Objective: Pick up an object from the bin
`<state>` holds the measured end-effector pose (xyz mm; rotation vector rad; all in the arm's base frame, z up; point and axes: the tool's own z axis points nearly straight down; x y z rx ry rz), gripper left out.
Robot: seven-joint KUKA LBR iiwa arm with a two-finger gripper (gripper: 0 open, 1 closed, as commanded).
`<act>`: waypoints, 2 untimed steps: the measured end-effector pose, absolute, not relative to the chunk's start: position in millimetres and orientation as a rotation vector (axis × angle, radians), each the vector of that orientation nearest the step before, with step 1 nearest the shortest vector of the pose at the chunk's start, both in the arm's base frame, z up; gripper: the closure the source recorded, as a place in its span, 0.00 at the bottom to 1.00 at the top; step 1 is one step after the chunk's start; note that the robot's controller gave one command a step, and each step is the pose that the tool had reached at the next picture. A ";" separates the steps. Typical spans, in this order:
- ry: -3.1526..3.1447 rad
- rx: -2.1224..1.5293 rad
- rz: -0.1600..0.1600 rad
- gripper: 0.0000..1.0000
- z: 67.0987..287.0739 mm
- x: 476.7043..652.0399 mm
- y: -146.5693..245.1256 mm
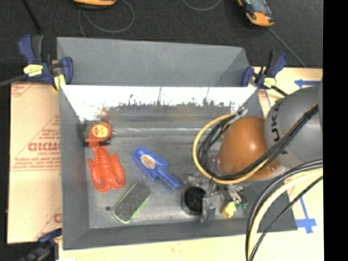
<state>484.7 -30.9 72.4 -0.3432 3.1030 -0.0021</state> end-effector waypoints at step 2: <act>3.127 -0.343 0.001 1.00 124.1 500.4 -41.6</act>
Offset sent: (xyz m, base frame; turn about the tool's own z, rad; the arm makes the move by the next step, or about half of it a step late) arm 0.0316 -0.0166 0.0937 -0.0003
